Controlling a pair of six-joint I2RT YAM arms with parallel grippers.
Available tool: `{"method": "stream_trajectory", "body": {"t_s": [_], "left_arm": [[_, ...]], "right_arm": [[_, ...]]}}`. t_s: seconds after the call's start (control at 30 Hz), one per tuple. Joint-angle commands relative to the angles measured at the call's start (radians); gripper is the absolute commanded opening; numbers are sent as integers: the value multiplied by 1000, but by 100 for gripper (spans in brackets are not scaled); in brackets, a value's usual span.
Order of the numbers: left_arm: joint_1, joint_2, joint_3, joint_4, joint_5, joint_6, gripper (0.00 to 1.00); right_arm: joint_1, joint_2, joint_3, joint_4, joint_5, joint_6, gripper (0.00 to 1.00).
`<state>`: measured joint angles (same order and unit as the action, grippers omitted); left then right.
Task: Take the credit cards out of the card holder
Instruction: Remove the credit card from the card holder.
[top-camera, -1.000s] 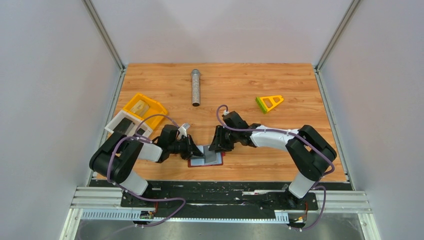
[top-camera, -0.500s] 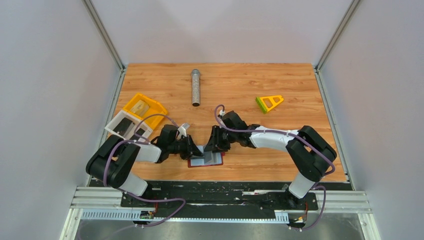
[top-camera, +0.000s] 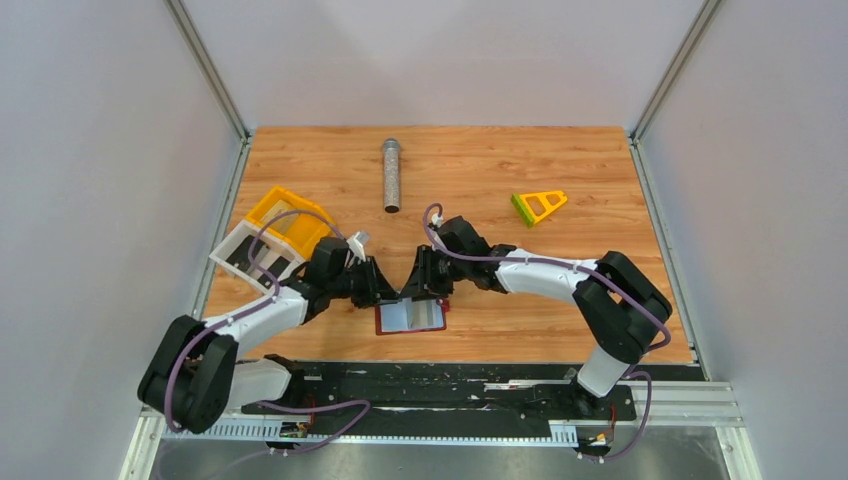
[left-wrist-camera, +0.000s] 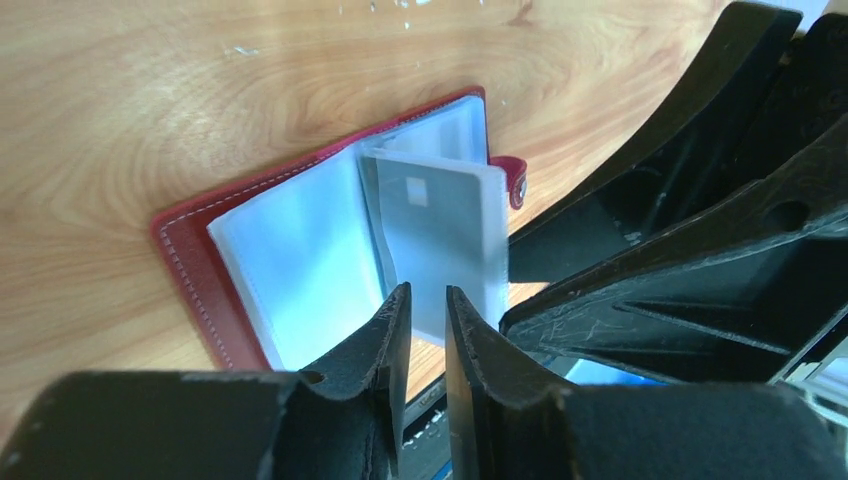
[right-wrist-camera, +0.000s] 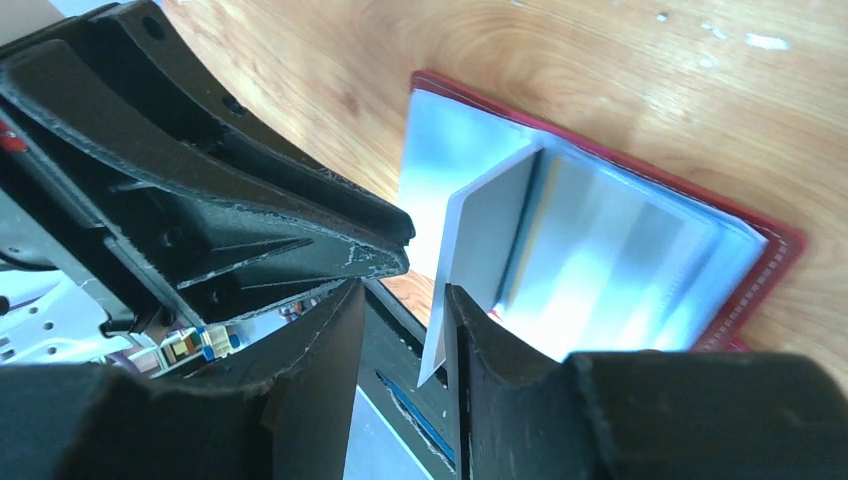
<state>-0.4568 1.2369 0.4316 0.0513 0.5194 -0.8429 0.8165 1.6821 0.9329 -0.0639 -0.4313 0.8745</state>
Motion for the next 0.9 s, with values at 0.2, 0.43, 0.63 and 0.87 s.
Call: {"method": "stream_trajectory", "body": {"t_s": [0.2, 0.43, 0.63, 0.87], "left_arm": [[10, -198, 119, -318, -196, 71, 30], [11, -204, 129, -325, -177, 74, 29], [10, -155, 105, -279, -140, 83, 25], [10, -56, 91, -259, -143, 133, 13]], "right_arm": [[37, 48, 99, 15, -23, 8, 36], [36, 28, 91, -8, 10, -12, 36], [38, 35, 90, -41, 51, -23, 34], [36, 70, 94, -47, 64, -30, 31]]}}
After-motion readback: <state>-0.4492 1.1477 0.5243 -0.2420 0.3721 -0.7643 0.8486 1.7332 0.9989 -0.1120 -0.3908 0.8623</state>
